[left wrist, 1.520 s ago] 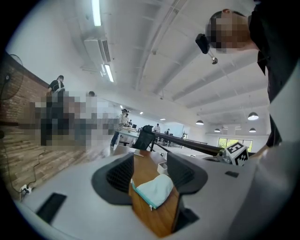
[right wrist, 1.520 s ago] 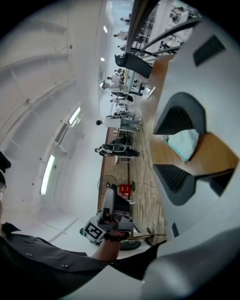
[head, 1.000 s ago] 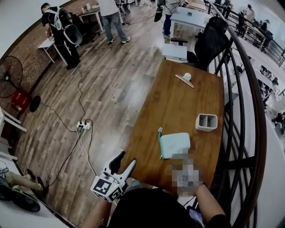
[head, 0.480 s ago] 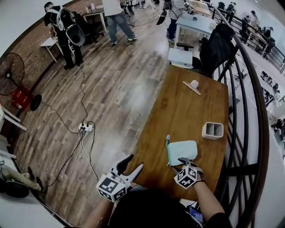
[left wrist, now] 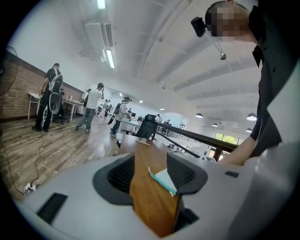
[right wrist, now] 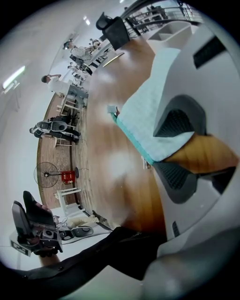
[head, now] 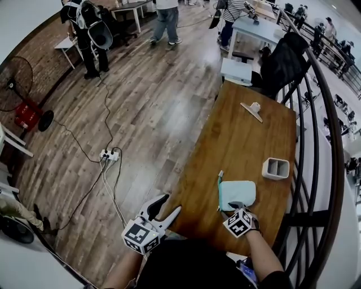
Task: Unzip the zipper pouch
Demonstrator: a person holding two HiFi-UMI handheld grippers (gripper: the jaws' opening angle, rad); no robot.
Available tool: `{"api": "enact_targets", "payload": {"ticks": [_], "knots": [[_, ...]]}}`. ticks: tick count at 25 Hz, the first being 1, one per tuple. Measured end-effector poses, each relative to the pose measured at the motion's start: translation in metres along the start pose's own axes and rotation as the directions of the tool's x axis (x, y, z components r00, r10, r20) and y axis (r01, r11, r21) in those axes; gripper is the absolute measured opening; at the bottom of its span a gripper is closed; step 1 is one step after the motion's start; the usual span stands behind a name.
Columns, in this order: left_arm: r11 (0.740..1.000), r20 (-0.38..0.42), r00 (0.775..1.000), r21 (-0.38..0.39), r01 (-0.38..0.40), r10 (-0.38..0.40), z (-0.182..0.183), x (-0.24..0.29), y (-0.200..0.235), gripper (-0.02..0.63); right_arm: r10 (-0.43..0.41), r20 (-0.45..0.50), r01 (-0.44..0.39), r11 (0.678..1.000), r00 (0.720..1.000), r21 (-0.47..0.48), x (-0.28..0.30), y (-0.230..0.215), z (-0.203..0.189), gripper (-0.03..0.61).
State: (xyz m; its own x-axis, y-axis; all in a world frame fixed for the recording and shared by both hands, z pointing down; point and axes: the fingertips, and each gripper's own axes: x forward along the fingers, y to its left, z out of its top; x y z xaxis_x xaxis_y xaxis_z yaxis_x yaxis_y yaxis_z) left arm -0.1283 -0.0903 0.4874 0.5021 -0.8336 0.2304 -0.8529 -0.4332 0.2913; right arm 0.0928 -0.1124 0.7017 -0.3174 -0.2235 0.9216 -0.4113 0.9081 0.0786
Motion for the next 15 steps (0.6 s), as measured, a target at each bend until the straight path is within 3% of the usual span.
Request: {"api": "enact_targets", "payload": {"ticks": [5,11,15], "knots": [[0.999,-0.027,0.999,-0.01,0.033,-0.033,-0.004,0.012,-0.002,0.221,-0.011,0.005,0.011,1.0,1.0,0.019,0.002,0.001,0.005,0.031],[0.998,-0.065,0.995,-0.004,0.069,-0.069,-0.016,0.028,-0.007,0.221,-0.002,0.133,-0.01,0.996,0.991,0.088,-0.018,-0.001,0.012,0.014],[0.993,-0.09,0.99,0.019,0.114,-0.112,-0.019,0.041,-0.016,0.221,-0.013,0.258,-0.018,0.993,0.966,0.117,-0.049,-0.006,0.03,0.014]]}}
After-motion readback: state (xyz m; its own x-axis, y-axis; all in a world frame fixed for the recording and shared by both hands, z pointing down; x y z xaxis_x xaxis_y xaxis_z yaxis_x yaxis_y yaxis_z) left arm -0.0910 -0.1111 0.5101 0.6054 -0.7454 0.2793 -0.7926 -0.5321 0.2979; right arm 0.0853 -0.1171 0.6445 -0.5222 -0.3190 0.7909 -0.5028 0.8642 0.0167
